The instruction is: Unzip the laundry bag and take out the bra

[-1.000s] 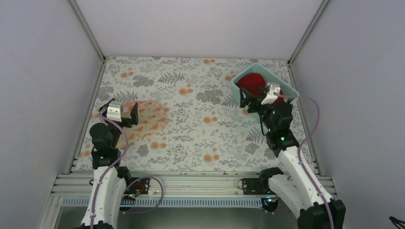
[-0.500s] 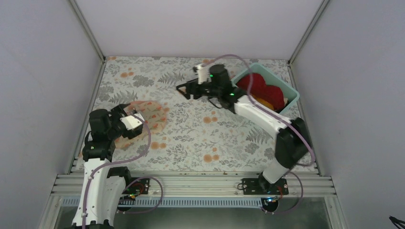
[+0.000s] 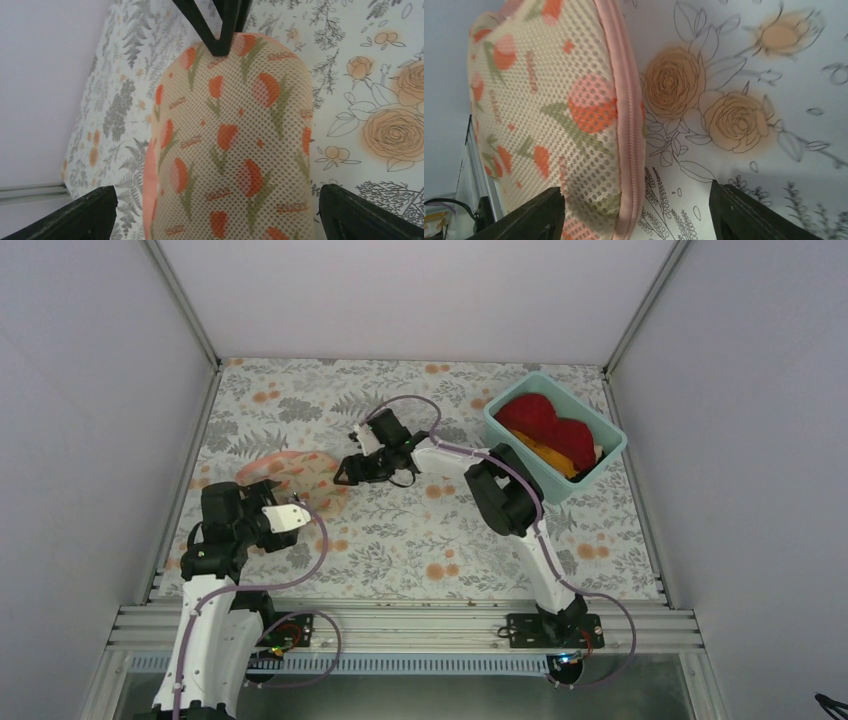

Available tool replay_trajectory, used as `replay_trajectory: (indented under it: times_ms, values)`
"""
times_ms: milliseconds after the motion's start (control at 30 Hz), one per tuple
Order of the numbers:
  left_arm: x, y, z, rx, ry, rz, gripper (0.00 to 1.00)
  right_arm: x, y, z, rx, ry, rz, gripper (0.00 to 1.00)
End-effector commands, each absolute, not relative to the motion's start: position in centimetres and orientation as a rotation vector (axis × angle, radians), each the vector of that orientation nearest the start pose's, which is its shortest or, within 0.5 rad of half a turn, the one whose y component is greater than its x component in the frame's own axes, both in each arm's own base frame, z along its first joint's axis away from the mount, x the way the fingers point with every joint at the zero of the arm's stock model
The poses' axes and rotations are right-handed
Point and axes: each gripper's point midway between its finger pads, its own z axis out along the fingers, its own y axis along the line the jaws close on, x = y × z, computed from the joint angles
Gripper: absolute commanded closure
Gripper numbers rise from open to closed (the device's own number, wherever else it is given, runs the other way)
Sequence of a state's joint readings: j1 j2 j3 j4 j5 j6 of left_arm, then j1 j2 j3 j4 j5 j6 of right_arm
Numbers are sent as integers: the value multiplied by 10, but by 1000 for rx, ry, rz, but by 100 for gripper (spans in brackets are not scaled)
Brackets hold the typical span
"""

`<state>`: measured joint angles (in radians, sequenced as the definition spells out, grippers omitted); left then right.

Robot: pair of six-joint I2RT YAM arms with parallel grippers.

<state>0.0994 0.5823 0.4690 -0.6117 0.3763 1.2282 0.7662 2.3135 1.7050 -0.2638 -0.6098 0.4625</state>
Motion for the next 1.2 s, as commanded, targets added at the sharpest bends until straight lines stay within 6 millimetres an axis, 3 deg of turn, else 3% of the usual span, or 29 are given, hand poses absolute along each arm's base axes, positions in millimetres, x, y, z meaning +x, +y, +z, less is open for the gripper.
replay_trajectory:
  times_ms: [0, 167, 300, 533, 633, 767, 867, 1133, 1167]
  values:
    - [225, -45, 121, 1414, 1780, 268, 0, 326, 488, 65, -744, 2555, 1341, 29]
    - [221, -53, 107, 1448, 1773, 231, 0, 318, 490, 56, -726, 2589, 1407, 65]
    - [218, -58, 93, 1481, 1772, 219, 2, 315, 491, 80, -707, 2571, 1489, 94]
    - [233, -71, 89, 1464, 1710, 229, 6, 305, 475, 144, -679, 2493, 1566, 96]
    - [241, -77, 88, 1479, 1650, 273, 7, 297, 464, 158, -663, 2474, 1613, 96]
    - [255, -76, 93, 1436, 1614, 334, 9, 283, 449, 159, -665, 2490, 1639, 97]
    - [253, -83, 95, 1440, 1603, 273, 22, 279, 438, 158, -647, 2497, 1638, 97]
    - [249, -105, 118, 1394, 1585, 77, 91, 291, 424, 157, -625, 2488, 1607, 96]
    - [248, -107, 121, 1377, 1600, 45, 97, 295, 421, 154, -625, 2491, 1557, 92]
